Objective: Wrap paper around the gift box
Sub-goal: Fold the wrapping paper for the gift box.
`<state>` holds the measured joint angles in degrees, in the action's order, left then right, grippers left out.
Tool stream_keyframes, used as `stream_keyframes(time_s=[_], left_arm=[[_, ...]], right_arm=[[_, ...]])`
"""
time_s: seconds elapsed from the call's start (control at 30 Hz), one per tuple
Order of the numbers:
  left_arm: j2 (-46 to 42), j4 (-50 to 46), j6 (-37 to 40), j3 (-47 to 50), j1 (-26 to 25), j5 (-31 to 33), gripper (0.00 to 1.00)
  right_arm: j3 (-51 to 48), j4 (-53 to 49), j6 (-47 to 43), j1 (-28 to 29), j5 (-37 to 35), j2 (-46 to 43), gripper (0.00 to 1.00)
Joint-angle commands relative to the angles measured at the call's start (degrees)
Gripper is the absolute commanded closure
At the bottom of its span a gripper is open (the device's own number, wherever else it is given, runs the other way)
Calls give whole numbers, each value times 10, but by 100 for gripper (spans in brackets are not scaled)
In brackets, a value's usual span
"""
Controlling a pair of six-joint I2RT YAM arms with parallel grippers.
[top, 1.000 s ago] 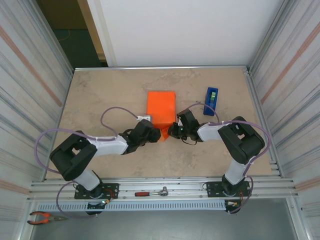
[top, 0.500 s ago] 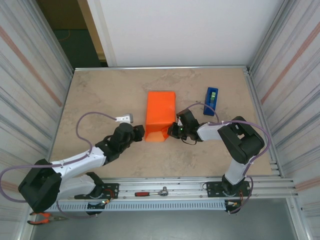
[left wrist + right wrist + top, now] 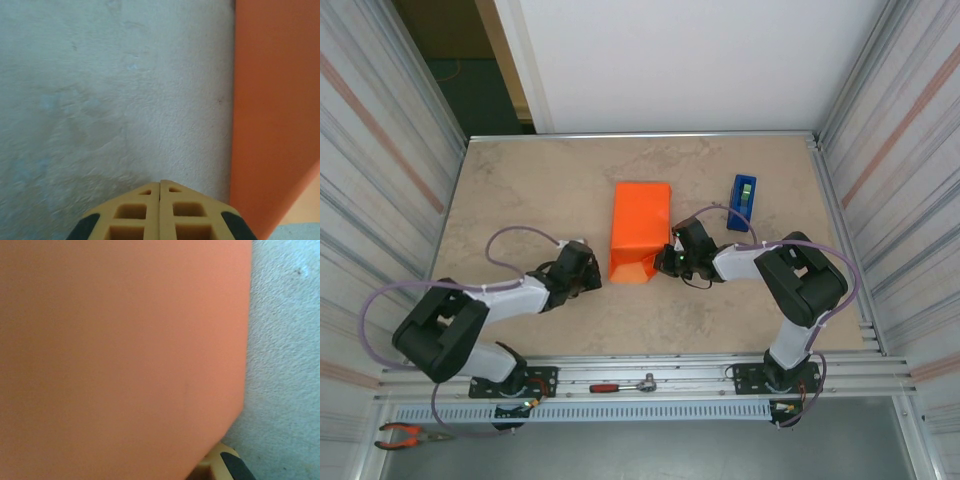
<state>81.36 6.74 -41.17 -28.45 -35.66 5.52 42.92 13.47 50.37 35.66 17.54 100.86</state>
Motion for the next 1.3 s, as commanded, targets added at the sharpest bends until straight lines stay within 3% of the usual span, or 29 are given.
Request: stream_keyframes(time_s=[0.0, 0.4, 1.27], left_arm=[[28, 28, 20, -29, 0, -34, 94], [99, 100, 32, -70, -28, -81, 92], [178, 255, 15, -58, -49, -77, 91]], right_arm=[[-9, -66, -15, 14, -9, 29, 100], [-6, -70, -15, 15, -8, 31, 100], [2, -82, -15, 23, -14, 36, 100]])
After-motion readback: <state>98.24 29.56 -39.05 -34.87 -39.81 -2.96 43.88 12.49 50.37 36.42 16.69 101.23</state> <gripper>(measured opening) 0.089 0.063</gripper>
